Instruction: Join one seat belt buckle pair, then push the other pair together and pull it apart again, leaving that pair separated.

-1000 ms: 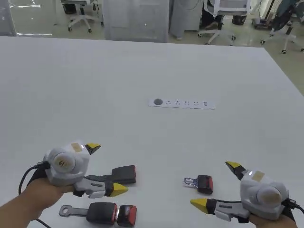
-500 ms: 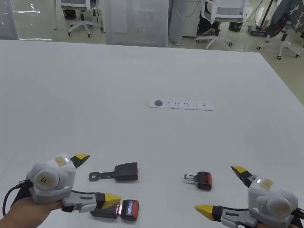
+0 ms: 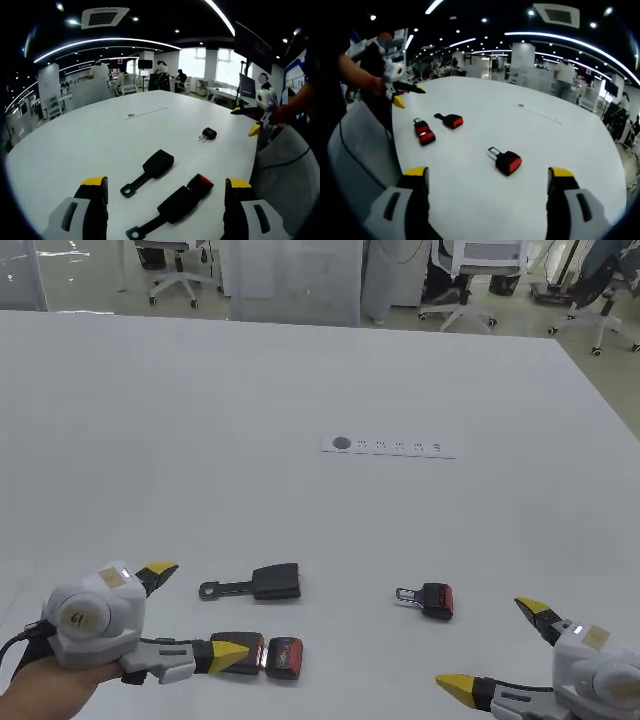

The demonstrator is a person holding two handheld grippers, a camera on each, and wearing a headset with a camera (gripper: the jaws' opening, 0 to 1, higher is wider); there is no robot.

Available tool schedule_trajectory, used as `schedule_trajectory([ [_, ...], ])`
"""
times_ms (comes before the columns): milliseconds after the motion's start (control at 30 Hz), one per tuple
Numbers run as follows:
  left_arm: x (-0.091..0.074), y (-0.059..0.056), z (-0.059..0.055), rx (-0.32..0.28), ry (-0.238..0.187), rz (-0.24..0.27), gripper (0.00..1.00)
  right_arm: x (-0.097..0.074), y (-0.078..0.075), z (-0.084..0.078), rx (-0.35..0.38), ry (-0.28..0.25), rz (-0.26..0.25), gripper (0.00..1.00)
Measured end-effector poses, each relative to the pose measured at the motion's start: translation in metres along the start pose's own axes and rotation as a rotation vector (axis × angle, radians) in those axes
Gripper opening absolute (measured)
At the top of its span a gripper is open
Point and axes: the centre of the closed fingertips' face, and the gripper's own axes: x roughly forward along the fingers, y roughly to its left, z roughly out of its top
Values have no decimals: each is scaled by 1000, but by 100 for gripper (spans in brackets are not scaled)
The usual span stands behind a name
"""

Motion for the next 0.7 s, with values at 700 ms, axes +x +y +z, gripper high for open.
schedule_trajectory([
  [700,-10,-10,5,7,-18,2,100,-10,5,-2,0,0,-3,100],
])
